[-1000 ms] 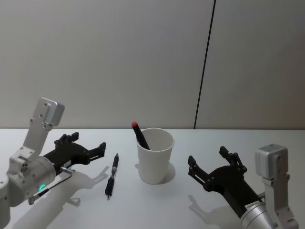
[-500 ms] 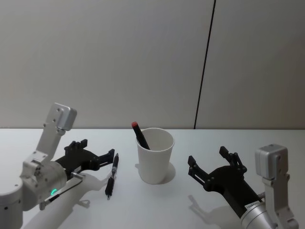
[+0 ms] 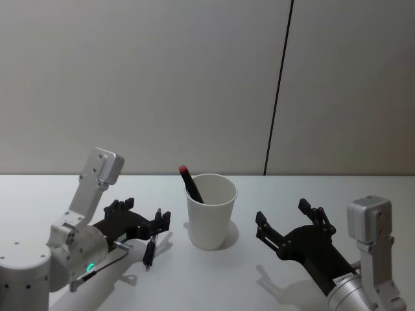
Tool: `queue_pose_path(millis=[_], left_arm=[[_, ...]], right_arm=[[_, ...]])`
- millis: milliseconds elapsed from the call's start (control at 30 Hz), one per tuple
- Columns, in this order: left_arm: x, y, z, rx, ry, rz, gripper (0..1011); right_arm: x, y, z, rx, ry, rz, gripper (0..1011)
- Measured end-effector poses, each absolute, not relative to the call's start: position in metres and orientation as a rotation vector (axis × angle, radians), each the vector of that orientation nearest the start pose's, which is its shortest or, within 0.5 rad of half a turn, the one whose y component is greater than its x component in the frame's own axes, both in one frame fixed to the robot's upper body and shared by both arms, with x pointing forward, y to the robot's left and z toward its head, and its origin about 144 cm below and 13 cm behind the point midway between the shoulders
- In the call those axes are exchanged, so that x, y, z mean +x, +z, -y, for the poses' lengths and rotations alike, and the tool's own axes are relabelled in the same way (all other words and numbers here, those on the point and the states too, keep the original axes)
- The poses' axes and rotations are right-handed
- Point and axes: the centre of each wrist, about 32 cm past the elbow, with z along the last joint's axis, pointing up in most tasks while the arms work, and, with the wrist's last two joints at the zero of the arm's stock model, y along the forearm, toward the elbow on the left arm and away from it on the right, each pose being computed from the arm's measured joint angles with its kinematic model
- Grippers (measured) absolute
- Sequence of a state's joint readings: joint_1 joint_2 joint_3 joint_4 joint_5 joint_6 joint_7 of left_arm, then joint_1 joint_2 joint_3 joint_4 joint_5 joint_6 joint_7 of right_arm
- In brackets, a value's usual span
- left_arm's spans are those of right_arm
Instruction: Place the pen into the pen holder.
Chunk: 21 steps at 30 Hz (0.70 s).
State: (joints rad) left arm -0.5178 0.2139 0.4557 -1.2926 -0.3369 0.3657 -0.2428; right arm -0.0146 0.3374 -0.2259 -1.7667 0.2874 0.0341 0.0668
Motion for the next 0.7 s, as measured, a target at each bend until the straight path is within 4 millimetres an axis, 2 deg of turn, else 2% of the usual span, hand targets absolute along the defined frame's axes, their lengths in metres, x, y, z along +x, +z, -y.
queue_pose_path(millis=[700], left_arm=[[0.566,1.215,-0.163,0.281,0.947,-0.15,1002]], right_arm=[[0.443,1.189,0.237,0.026,-1.229,0.075,1001]])
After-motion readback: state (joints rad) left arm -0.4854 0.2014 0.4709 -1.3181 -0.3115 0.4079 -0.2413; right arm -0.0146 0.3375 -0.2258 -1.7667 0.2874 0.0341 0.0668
